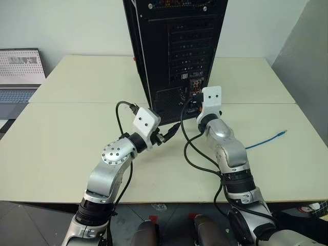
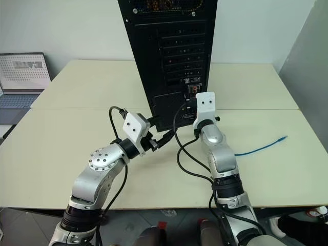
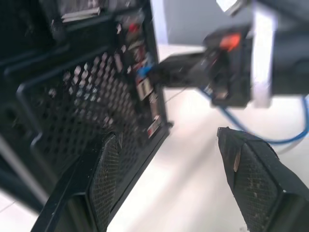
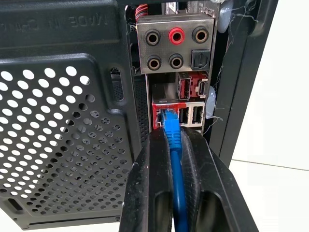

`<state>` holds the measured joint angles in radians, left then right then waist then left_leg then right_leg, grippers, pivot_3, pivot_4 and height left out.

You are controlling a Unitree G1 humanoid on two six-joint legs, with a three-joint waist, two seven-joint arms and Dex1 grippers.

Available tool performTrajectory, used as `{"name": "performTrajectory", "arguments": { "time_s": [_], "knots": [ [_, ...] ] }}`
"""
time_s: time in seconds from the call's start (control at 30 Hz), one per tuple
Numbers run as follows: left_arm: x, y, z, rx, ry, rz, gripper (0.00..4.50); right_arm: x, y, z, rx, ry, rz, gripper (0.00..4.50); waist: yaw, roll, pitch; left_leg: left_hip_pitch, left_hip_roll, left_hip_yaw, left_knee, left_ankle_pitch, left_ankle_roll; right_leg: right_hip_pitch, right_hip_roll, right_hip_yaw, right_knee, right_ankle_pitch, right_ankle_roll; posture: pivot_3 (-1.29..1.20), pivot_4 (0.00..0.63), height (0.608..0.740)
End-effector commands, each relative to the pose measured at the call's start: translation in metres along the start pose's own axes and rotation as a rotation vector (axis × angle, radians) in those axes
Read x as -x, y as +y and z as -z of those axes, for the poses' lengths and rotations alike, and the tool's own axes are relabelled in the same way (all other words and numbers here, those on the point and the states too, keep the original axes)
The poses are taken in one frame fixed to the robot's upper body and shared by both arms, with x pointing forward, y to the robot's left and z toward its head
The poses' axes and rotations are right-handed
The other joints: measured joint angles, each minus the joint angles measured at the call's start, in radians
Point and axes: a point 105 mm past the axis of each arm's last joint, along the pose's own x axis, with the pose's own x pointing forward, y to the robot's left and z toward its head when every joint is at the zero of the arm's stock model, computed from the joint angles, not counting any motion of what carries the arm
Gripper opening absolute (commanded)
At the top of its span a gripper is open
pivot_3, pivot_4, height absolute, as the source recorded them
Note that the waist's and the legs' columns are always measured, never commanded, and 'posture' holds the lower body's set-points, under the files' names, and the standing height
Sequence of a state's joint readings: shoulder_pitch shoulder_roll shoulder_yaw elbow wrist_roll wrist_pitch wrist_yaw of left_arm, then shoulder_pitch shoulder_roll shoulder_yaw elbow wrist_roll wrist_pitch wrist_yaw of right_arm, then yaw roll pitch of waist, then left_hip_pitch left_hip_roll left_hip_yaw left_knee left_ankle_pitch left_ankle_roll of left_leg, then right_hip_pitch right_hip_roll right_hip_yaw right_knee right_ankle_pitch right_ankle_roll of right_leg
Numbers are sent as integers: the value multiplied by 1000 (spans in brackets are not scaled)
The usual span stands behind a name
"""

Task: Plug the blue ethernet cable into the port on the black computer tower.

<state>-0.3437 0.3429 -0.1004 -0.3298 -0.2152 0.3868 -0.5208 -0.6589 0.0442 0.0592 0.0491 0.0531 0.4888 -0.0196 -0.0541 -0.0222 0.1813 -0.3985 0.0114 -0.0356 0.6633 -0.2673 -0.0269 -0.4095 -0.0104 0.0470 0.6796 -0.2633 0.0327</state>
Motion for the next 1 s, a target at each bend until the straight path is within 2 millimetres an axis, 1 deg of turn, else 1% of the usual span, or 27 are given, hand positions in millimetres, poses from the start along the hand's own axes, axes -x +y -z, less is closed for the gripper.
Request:
{"name": "performTrajectory", "arguments": {
  "time_s": [0.03, 0.17, 0.27, 0.3, 0.37, 0.47, 0.57, 0.73, 0.83, 0.93, 0.97, 1.0],
  "knots": [
    [2, 2, -20, -11, -73, -4, 3319, -4, 6, -22, 18, -75, -17, 0, -1, 0, 0, 0, 0, 0, 0, 0, 0, 0, 0, 0, 0, 0, 0, 0, 150, 740],
    [2, 2, -19, -13, -69, -4, 3319, -5, 7, -20, 18, -72, -36, 0, -2, 0, 0, 0, 0, 0, 0, 0, 0, 0, 0, 0, 0, 0, 0, 0, 150, 740],
    [2, 2, -18, -13, -67, -7, 3319, -3, 3, -17, 16, -65, -38, 0, -3, 0, 0, 0, 0, 0, 0, 0, 0, 0, 1, 0, 0, 0, 0, 0, 150, 740],
    [2, 2, -18, -13, -66, -8, 3359, -2, 2, -15, 17, -61, -41, 559, -3, 0, 0, 0, 0, 0, 0, 0, 0, 0, 1, 0, 0, 0, 0, 0, 150, 740],
    [3, 3, -17, -13, -65, -8, 3359, 0, -1, -13, 26, -54, -50, 825, -2, 0, 0, 0, 0, 0, 0, 0, 0, 0, 1, 0, 0, 0, 0, 0, 150, 740],
    [3, 3, -17, -13, -65, -9, 3359, 4, -6, -11, 50, -49, -66, 1370, 1, 0, 0, -1, 0, 0, 0, 0, 0, 0, 0, 0, -1, 0, 0, 0, 150, 740],
    [3, 4, -18, -12, -69, -9, 3359, 8, -11, -11, 65, -49, -78, 2067, 5, 0, 0, -1, -1, 0, 0, 0, 0, 0, -1, 0, -1, 0, 0, 0, 150, 740],
    [3, 4, -19, -11, -80, -1, 3359, 19, -21, -15, 86, -61, -96, 3097, 6, 0, 0, -1, -1, -1, 0, 0, 0, 0, -1, -1, -1, 0, 0, 0, 150, 740],
    [4, 5, -18, 0, -73, 2, 3359, 33, -27, -20, 116, -73, -163, 3725, 9, 0, 0, -1, -1, -1, 0, 0, 0, 0, -1, -1, -1, 0, 0, 0, 150, 740],
    [9, 20, -12, -13, -17, -42, 3359, 60, -20, -27, 160, -89, -381, 4320, 15, 0, 0, -1, -2, -1, 0, 0, 0, 0, -1, -1, -2, 0, 0, 0, 150, 740],
    [11, 24, -11, -34, 0, -51, 3359, 68, -23, -28, 185, -89, -425, 4438, 17, 0, 0, -2, -2, -1, 0, 0, 0, 0, -1, -1, -2, 0, 0, 0, 150, 740],
    [14, 27, -9, -42, 15, -52, 3359, 74, -27, -29, 206, -87, -454, 4438, 17, 0, 0, -1, -2, -1, 0, 0, 0, 1, -1, -2, -3, 0, 0, 0, 150, 740]
  ]
}}
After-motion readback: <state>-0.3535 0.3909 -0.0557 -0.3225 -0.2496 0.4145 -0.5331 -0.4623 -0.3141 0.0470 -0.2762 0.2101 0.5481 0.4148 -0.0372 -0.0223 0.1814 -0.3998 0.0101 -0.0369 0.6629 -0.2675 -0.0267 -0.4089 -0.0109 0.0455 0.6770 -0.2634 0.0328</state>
